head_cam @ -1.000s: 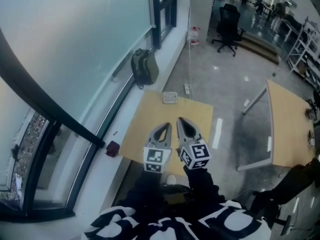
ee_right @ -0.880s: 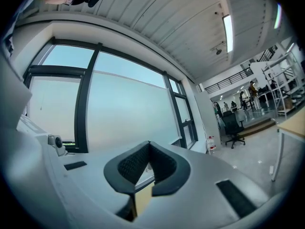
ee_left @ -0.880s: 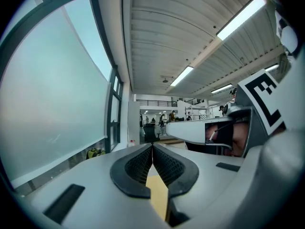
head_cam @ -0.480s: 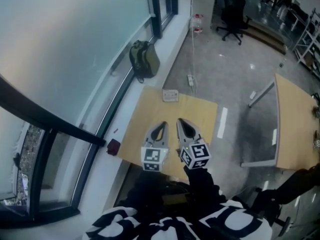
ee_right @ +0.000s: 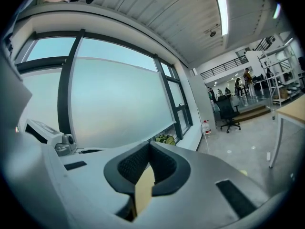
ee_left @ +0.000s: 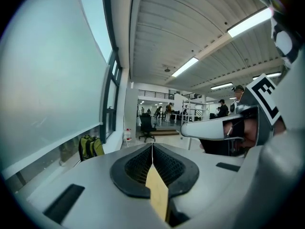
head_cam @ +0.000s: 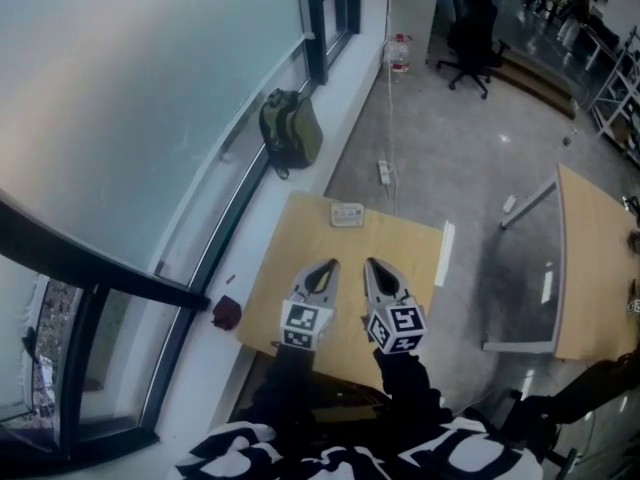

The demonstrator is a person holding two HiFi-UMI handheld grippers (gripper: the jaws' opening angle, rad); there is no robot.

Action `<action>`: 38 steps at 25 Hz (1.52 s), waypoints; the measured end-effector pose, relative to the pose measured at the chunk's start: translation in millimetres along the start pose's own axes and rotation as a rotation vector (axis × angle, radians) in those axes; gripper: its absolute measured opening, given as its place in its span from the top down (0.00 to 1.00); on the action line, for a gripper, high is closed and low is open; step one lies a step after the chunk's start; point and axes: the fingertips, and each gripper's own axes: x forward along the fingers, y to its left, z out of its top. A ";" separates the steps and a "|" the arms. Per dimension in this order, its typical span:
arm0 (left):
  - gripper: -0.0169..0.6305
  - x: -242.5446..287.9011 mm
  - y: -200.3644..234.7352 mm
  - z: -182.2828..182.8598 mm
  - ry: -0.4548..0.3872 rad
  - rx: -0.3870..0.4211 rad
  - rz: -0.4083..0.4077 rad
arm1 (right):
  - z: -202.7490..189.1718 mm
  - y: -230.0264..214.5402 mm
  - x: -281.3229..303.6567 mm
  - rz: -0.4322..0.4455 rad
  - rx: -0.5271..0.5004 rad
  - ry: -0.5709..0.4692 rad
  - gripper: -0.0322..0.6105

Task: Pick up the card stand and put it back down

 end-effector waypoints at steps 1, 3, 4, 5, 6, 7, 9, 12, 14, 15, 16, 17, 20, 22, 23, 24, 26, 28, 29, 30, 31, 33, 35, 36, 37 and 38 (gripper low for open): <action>0.96 4.2 7.0 -5.0 0.015 -0.001 -0.001 | -3.4 -1.6 4.5 -0.001 0.003 0.010 0.92; 0.96 12.8 21.4 -15.3 0.044 -0.004 -0.012 | -11.3 -4.2 14.1 -0.003 0.009 0.029 0.92; 0.96 17.1 29.4 -21.0 0.061 -0.004 -0.017 | -15.7 -5.4 19.2 -0.006 0.012 0.039 0.92; 0.96 21.3 38.0 -26.8 0.078 -0.003 -0.020 | -20.1 -6.6 24.5 -0.010 0.015 0.050 0.92; 0.95 25.5 47.1 -32.2 0.093 -0.001 -0.021 | -24.0 -8.1 29.9 -0.013 0.017 0.060 0.92; 0.95 29.7 56.2 -36.8 0.106 0.004 -0.020 | -27.5 -9.8 35.0 -0.016 0.020 0.069 0.92; 0.95 38.2 73.2 -43.4 0.127 0.014 -0.020 | -32.8 -14.3 43.9 -0.022 0.026 0.082 0.92; 0.94 51.3 96.7 -53.7 0.156 0.029 -0.025 | -38.7 -23.7 54.2 -0.039 0.031 0.098 0.92; 0.94 59.5 113.3 -67.6 0.189 0.043 -0.030 | -44.3 -31.3 61.8 -0.055 0.037 0.113 0.92; 0.94 63.4 120.6 -74.3 0.205 0.048 -0.033 | -47.2 -35.2 65.3 -0.061 0.040 0.120 0.92; 0.94 67.2 126.6 -78.9 0.216 0.052 -0.036 | -49.6 -38.9 68.1 -0.067 0.043 0.127 0.92; 0.93 70.7 131.9 -82.0 0.223 0.055 -0.038 | -51.4 -42.3 70.6 -0.071 0.044 0.133 0.92; 0.93 80.2 149.3 -91.8 0.245 0.066 -0.040 | -55.2 -50.0 78.7 -0.081 0.047 0.145 0.92; 0.93 85.8 162.4 -98.8 0.263 0.069 -0.041 | -57.6 -54.0 85.3 -0.086 0.047 0.152 0.92; 0.93 89.0 168.6 -100.2 0.264 0.064 -0.044 | -59.1 -55.8 88.4 -0.088 0.047 0.157 0.92; 0.93 92.5 173.6 -99.2 0.260 0.057 -0.050 | -61.0 -57.5 91.2 -0.090 0.047 0.163 0.92; 0.92 100.0 181.6 -94.1 0.243 0.048 -0.066 | -65.6 -60.9 95.4 -0.095 0.047 0.177 0.92; 0.92 108.0 189.2 -91.1 0.228 0.056 -0.084 | -71.0 -63.7 99.1 -0.104 0.044 0.190 0.92; 0.91 112.0 192.6 -90.2 0.222 0.063 -0.096 | -73.8 -64.5 101.3 -0.107 0.043 0.196 0.92; 0.90 116.7 195.8 -89.8 0.218 0.070 -0.111 | -76.4 -64.8 104.0 -0.109 0.043 0.200 0.92; 0.87 122.5 198.4 -89.8 0.216 0.077 -0.128 | -79.0 -65.2 107.3 -0.109 0.045 0.204 0.92; 0.80 135.8 199.9 -93.2 0.222 0.091 -0.172 | -85.5 -65.9 114.4 -0.108 0.051 0.213 0.92; 0.74 147.7 198.0 -101.4 0.248 0.116 -0.223 | -93.8 -65.3 120.3 -0.104 0.053 0.224 0.92; 0.72 153.3 196.6 -105.9 0.262 0.134 -0.248 | -97.6 -64.8 123.0 -0.101 0.052 0.229 0.92; 0.71 158.9 194.8 -109.7 0.272 0.150 -0.272 | -101.1 -64.8 125.6 -0.098 0.051 0.234 0.92; 0.69 164.7 192.2 -112.3 0.277 0.162 -0.298 | -104.4 -65.4 127.7 -0.096 0.050 0.237 0.92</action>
